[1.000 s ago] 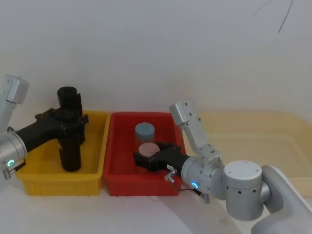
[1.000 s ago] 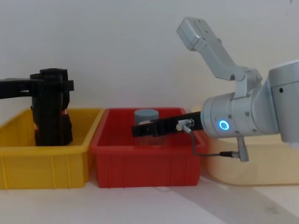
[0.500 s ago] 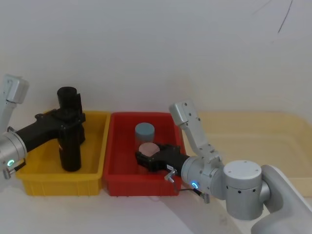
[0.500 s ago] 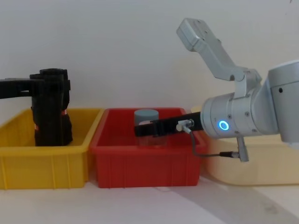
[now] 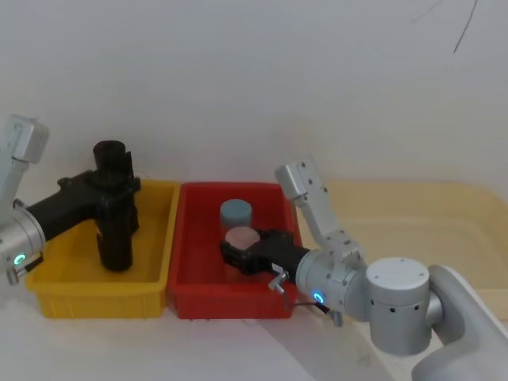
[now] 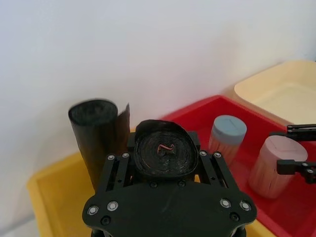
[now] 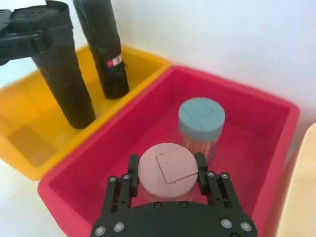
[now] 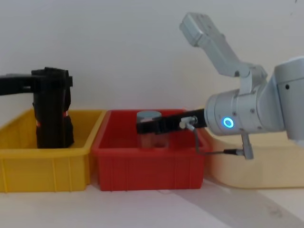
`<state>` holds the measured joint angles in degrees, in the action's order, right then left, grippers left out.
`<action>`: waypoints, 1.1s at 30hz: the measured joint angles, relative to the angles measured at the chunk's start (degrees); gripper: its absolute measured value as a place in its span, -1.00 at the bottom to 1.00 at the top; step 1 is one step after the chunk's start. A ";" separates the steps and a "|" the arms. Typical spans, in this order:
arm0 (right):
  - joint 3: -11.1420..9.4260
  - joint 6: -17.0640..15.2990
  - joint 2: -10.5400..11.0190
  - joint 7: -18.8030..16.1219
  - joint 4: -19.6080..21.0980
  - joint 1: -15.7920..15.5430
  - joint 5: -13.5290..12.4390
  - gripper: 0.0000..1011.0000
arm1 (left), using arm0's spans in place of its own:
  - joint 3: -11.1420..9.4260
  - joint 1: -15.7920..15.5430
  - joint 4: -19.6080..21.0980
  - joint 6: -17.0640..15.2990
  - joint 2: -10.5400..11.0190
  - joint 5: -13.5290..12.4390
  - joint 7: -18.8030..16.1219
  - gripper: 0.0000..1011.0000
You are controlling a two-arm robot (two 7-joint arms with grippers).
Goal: Pick up the garbage bag with the one hand and transfer it to the other hand.
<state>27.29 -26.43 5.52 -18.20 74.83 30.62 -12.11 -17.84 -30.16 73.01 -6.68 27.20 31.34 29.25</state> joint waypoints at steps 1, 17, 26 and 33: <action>-0.01 0.12 0.06 0.00 0.28 -0.02 0.07 0.29 | -0.06 -0.20 0.21 0.27 0.00 -0.19 -0.13 0.10; -1.94 2.32 2.38 2.28 9.58 -0.96 2.34 0.29 | -1.41 -6.78 1.21 4.49 -1.59 -1.71 1.60 0.10; -4.74 2.39 4.69 5.48 16.73 -2.60 4.50 0.29 | -3.52 -13.88 -2.55 7.75 -5.08 -1.64 5.67 0.10; -7.51 1.51 6.50 8.17 21.48 -4.40 6.08 0.29 | -5.47 -19.85 -8.11 10.28 -9.18 -0.87 9.58 0.10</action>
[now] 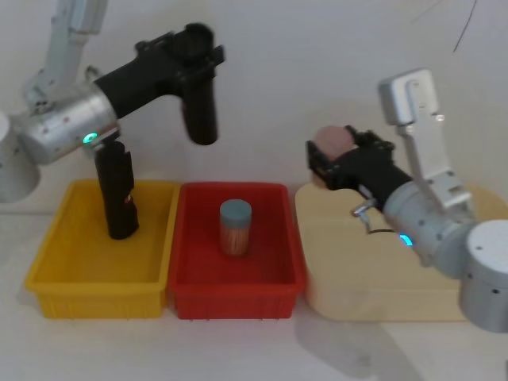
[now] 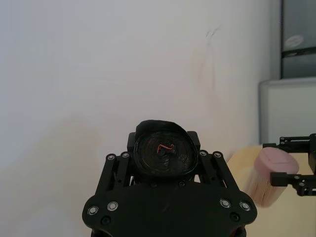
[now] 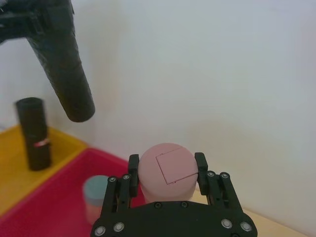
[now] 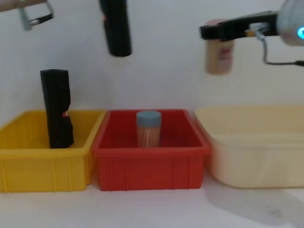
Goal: Pick up the garbage bag with the one hand and transfer it to the other hand.
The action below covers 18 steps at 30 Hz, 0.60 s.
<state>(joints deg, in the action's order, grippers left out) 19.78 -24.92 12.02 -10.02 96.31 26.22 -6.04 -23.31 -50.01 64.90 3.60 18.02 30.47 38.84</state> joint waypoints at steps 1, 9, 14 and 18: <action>-0.76 -0.31 0.43 0.62 0.94 -0.49 0.32 0.29 | -0.40 -1.26 -1.51 0.55 -1.03 0.22 0.86 0.10; -4.46 -1.78 2.23 3.18 4.04 -2.80 1.50 0.29 | -2.37 -8.48 -12.07 3.86 -7.27 1.58 6.19 0.10; -6.85 -2.85 3.23 4.36 4.43 -4.01 1.84 0.29 | -3.82 -15.12 -24.59 7.55 -12.95 3.58 11.34 0.10; -8.81 -3.41 3.98 4.75 3.16 -4.67 1.88 0.29 | -5.15 -19.50 -33.14 10.41 -16.46 5.75 14.95 0.10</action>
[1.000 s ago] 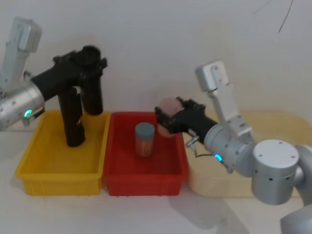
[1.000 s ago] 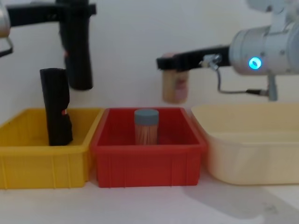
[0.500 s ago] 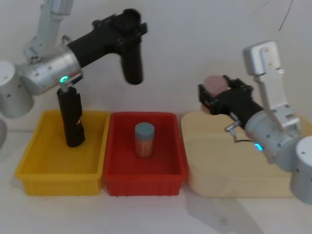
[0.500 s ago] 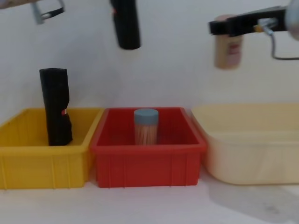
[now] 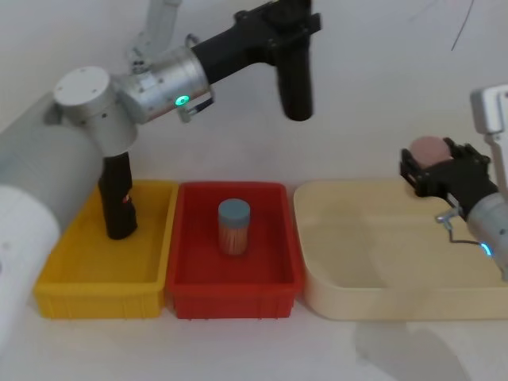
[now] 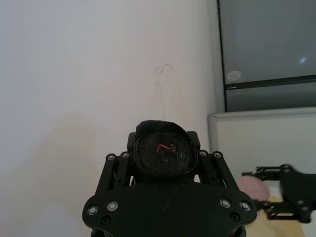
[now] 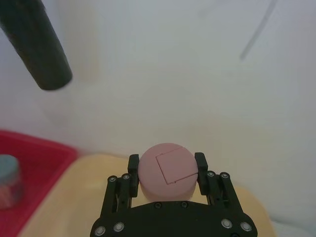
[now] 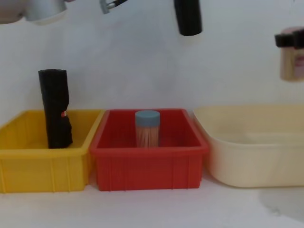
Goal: Pick up the garbage bag with the one hand and transfer it to the other hand.
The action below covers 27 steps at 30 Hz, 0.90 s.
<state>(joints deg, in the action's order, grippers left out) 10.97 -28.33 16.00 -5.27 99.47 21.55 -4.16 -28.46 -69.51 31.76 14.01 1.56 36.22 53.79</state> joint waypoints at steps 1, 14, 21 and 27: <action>-0.59 -0.06 0.20 0.01 -0.62 -0.10 0.00 0.29 | -0.39 -1.33 -2.60 0.79 -1.08 0.59 1.02 0.10; -3.28 -0.25 1.17 0.02 -3.42 -0.58 -0.26 0.73 | -2.56 -8.46 -16.47 5.06 -6.77 3.82 6.41 0.10; -3.65 -0.29 1.35 -0.23 -3.77 -0.64 -0.29 0.98 | -3.06 -10.08 -19.62 6.03 -8.03 4.55 7.66 0.10; -3.16 0.14 1.62 -1.63 -3.12 -0.43 -0.32 0.98 | -3.35 -10.95 -21.31 6.56 -8.74 4.95 8.28 0.10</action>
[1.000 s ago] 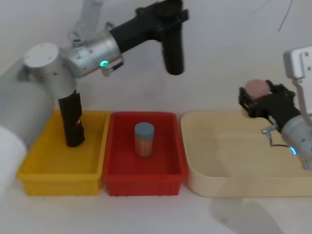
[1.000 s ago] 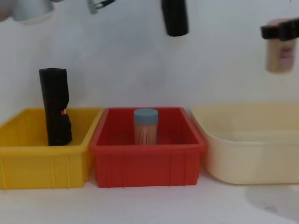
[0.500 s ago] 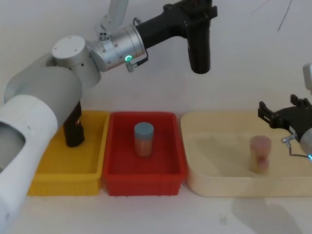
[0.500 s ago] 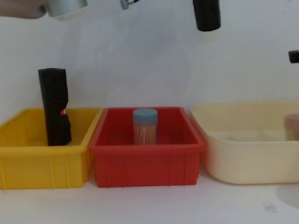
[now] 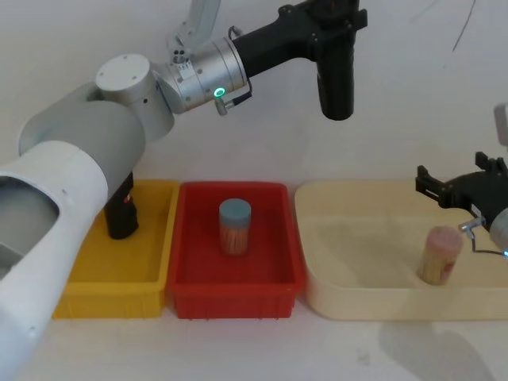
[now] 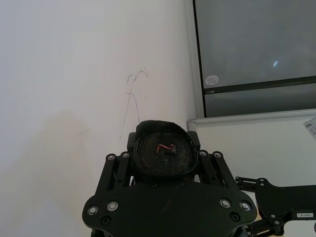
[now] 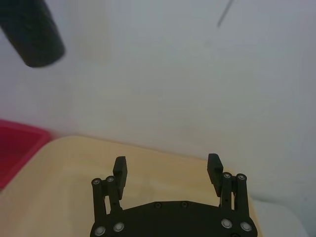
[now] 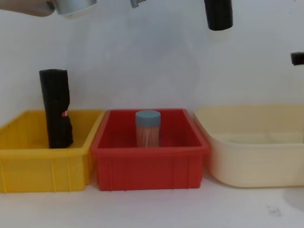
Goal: Pick up the garbage bag with the one hand and transfer it to the other hand.
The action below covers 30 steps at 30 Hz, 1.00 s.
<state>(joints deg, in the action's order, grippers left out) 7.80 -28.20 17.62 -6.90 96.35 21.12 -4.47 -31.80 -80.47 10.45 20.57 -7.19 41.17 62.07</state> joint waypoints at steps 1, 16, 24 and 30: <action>0.10 0.11 0.04 -0.32 0.11 0.06 -0.02 0.98 | -0.02 -0.07 -0.12 0.05 -0.06 0.02 0.05 0.10; 3.68 3.17 -1.16 -5.56 1.29 3.95 -0.76 0.98 | -0.29 -0.94 -1.84 0.56 -0.76 0.42 0.74 0.10; 7.57 5.86 -3.72 -7.02 -1.38 8.64 0.43 0.98 | -0.34 -1.14 -2.22 0.68 -0.91 0.51 0.89 0.10; 9.88 7.32 -5.66 -6.80 -4.83 12.07 2.32 0.98 | -0.38 -1.21 -2.39 0.73 -0.97 0.54 0.95 0.10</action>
<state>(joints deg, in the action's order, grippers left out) 17.68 -20.88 11.96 -13.70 91.52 33.19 -2.15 -32.18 -81.67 8.06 21.29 -8.15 41.71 63.02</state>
